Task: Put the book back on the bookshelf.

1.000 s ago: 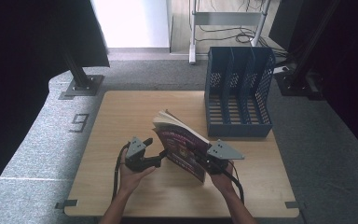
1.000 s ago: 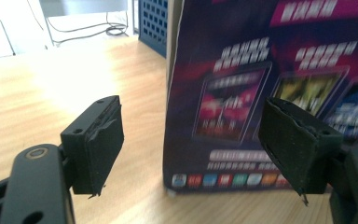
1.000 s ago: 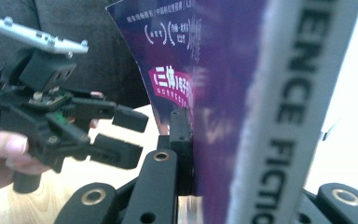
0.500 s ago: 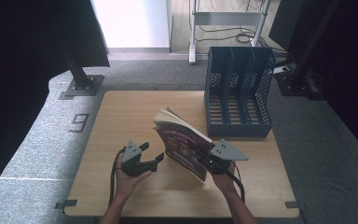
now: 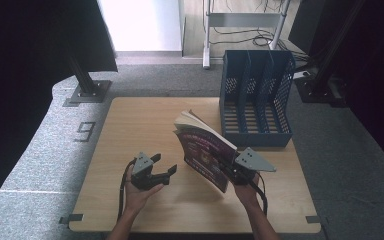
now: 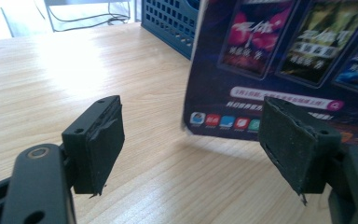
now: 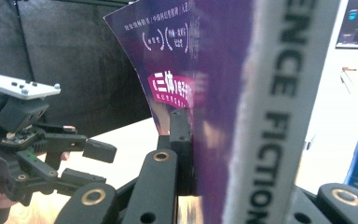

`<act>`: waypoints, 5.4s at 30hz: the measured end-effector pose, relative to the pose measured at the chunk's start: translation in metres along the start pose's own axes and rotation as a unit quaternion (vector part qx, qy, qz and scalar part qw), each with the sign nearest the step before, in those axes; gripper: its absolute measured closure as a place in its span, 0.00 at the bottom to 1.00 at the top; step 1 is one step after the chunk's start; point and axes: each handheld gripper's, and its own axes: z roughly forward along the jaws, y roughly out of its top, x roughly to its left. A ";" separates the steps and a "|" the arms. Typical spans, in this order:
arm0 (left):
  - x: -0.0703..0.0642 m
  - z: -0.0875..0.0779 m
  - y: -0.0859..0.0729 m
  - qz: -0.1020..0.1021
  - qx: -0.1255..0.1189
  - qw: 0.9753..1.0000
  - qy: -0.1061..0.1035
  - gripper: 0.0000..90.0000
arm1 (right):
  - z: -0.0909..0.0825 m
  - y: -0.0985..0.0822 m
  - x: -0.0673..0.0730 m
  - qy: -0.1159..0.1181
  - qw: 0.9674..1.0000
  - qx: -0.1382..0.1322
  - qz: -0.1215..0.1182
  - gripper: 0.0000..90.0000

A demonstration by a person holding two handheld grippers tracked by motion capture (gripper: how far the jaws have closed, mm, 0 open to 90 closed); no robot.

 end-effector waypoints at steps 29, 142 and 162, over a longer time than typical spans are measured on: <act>0.007 0.004 -0.006 -0.007 0.015 1.000 0.008 0.26 | -0.017 0.005 -0.018 -0.040 0.999 -0.015 0.016 0.91; 0.007 0.006 -0.005 -0.008 0.028 1.000 0.000 0.27 | -0.033 0.051 -0.076 -0.164 0.983 -0.081 0.028 0.91; 0.008 0.006 -0.006 -0.013 0.028 1.000 -0.001 0.27 | -0.020 0.064 -0.088 -0.192 0.977 -0.085 0.024 0.91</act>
